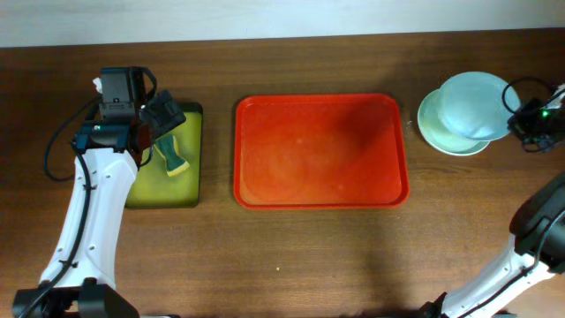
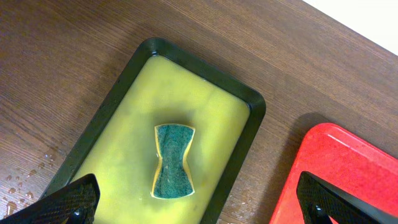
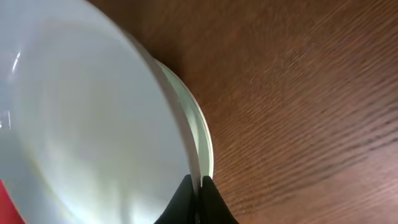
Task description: Clean dirty plates on tray and stack at the side
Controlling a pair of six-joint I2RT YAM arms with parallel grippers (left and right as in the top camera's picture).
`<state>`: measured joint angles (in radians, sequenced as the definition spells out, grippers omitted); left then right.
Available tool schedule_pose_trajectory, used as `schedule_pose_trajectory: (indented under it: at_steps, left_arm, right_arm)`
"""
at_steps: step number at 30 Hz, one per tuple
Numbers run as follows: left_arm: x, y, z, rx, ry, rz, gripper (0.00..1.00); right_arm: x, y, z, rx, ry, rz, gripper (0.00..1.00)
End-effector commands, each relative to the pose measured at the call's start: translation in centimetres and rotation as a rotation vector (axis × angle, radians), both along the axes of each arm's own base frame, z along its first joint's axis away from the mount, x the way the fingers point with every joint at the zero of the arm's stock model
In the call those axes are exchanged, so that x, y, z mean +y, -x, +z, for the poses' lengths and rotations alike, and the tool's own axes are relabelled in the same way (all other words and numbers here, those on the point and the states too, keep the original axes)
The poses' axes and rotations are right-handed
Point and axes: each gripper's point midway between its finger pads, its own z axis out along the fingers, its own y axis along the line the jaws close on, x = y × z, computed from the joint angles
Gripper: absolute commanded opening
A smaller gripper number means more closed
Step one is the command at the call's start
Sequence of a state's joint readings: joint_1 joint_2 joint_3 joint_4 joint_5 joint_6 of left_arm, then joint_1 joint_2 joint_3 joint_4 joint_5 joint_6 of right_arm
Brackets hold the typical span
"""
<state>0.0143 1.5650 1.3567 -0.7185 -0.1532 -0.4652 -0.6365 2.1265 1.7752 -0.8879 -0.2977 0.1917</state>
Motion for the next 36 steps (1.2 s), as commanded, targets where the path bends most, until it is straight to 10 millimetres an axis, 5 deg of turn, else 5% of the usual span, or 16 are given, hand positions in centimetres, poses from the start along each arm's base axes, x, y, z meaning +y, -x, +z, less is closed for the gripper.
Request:
schedule_pose_trajectory:
  at_steps: [1,6,8,9,10,13,15,16,18,19,21,24,26,33,36]
  left_arm:
    - [0.1,-0.1,0.2,-0.004,-0.001,-0.001,0.99]
    - [0.1,-0.1,0.2,-0.004,-0.001,-0.001,0.99]
    - [0.1,-0.1,0.2,-0.004,-0.001,-0.001,0.99]
    - [0.1,-0.1,0.2,-0.004,-0.001,-0.001,0.99]
    - [0.1,-0.1,0.2,-0.004,-0.001,-0.001,0.99]
    - [0.1,-0.1,0.2,-0.004,-0.001,-0.001,0.99]
    - [0.1,-0.1,0.2,-0.004,-0.001,-0.001,1.0]
    - [0.1,-0.1,0.2,-0.004,-0.001,-0.001,0.99]
    - [0.1,-0.1,0.2,-0.004,-0.001,-0.001,0.99]
    - [0.1,-0.1,0.2,-0.004,-0.001,-0.001,0.99]
    - [0.1,-0.1,0.2,-0.004,-0.001,-0.001,0.99]
    - [0.1,-0.1,0.2,-0.004,-0.001,-0.001,1.0]
    - [0.1,-0.1,0.2,-0.004,-0.001,-0.001,0.99]
    - [0.1,-0.1,0.2,-0.004,-0.001,-0.001,1.0]
    - [0.1,-0.1,0.2,-0.004,-0.001,-0.001,0.99]
  right_arm:
    - [1.2,-0.4,-1.2,0.019,-0.028,0.014,0.04]
    - [1.4,0.9,-2.0,0.119,0.027,0.007,0.17]
    - [1.4,1.0,-2.0,0.123,0.031,0.014,0.61]
    - [1.6,1.2,-1.9,0.128,0.027,0.022,0.78]
    - [1.8,1.5,-1.4,0.133,0.024,0.022,0.85]
    - [3.2,3.4,3.3,0.12,0.029,0.023,0.88]
    - [5.4,6.0,9.0,0.087,0.051,0.032,0.88]
    - [8.0,7.4,12.5,0.05,0.077,0.065,0.87]
    - [13.5,8.7,16.1,-0.035,0.094,0.172,0.88]
    - [18.4,9.8,18.0,-0.096,0.085,0.286,0.99]
    - [25.3,12.6,20.2,-0.147,0.089,0.481,0.99]
    - [30.5,14.0,21.6,-0.204,0.091,0.658,0.99]
    - [32.3,14.2,21.4,-0.201,0.083,0.718,0.99]
    - [31.2,14.7,18.5,-0.058,0.124,0.706,0.99]
    - [31.2,15.3,18.0,-0.145,0.142,0.702,0.99]
